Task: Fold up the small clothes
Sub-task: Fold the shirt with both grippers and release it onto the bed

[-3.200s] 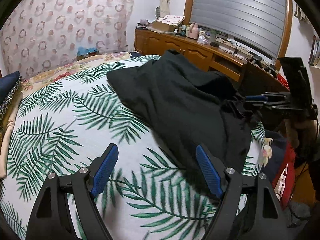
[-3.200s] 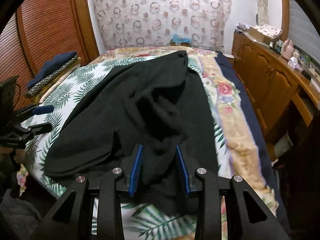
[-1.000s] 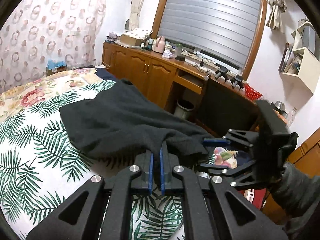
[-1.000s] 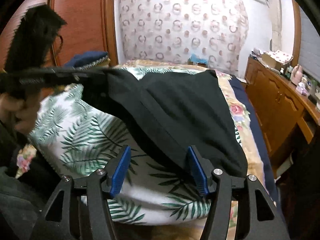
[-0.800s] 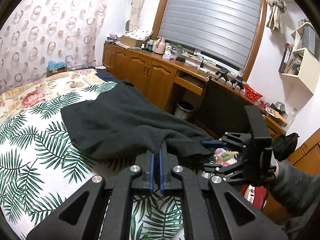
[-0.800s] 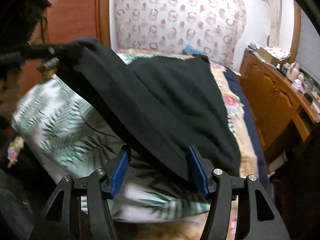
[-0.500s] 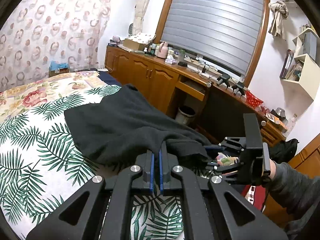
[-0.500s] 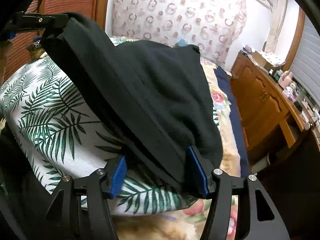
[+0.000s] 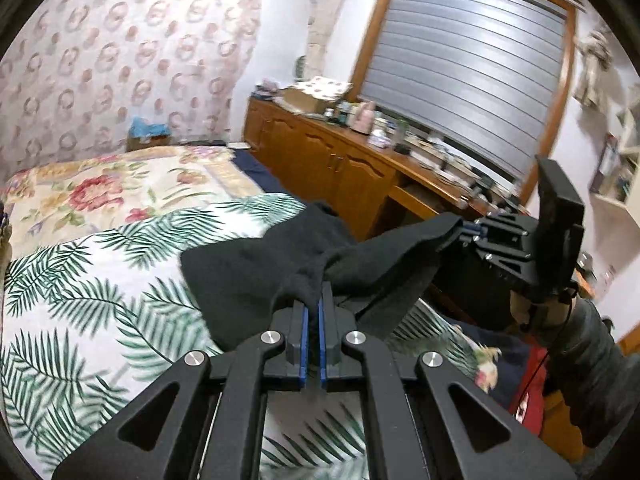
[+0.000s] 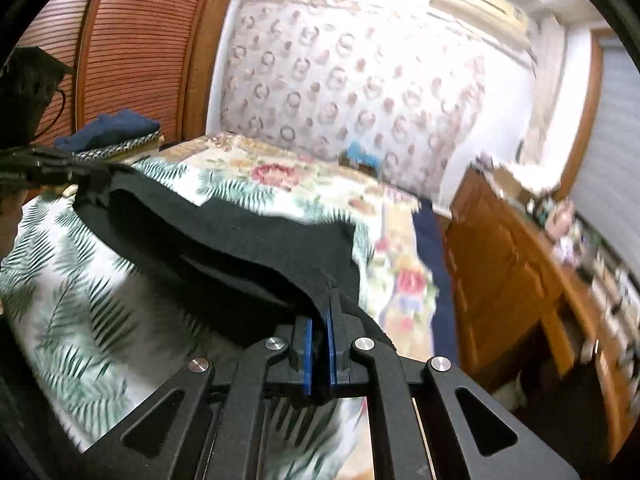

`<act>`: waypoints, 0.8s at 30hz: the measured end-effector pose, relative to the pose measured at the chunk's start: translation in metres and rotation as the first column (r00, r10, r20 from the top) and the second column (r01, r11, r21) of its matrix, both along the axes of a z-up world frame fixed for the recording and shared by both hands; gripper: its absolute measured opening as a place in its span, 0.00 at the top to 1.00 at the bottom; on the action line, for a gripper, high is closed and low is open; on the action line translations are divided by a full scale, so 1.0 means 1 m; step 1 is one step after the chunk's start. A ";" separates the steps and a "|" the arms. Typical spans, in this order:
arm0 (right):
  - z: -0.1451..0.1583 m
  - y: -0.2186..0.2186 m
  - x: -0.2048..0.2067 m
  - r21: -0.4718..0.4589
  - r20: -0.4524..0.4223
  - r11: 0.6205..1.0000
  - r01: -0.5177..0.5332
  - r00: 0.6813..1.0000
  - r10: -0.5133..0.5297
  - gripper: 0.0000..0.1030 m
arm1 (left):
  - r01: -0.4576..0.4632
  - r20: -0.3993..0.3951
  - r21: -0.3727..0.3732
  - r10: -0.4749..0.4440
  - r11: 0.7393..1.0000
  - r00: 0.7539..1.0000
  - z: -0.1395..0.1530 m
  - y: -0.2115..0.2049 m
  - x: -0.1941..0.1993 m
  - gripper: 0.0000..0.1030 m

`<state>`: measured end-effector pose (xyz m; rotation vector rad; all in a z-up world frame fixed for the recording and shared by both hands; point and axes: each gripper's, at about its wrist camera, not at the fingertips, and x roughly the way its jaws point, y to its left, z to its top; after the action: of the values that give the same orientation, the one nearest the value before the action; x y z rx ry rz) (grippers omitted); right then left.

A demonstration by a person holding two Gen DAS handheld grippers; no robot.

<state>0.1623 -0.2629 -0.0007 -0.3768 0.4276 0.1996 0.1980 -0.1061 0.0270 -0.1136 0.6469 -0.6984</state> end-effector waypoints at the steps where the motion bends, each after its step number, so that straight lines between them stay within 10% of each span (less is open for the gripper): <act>1: 0.003 0.006 0.015 -0.010 0.002 1.000 -0.011 1.000 0.011 0.95 | -0.023 -0.011 0.004 0.023 1.000 1.000 -0.003 0.003 0.013 0.96; 14: -0.015 -0.010 0.160 0.063 -0.124 0.996 -0.057 0.990 0.064 0.95 | -0.091 -0.080 0.052 0.095 0.995 0.992 -0.029 0.007 0.087 0.91; 21: 0.005 -0.027 0.189 0.184 -0.153 0.983 -0.028 0.987 0.057 0.72 | -0.128 -0.006 0.119 0.129 0.985 0.992 -0.027 0.006 0.089 0.33; 24: 0.013 -0.037 0.199 0.211 -0.140 0.978 0.007 0.990 0.023 0.57 | -0.135 -0.007 0.125 0.136 0.983 0.991 -0.030 0.006 0.092 0.27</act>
<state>0.3615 -0.2995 0.0118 -0.1559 0.5401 0.2780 0.2901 -0.0996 -0.0032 -0.0475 0.6896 -0.5251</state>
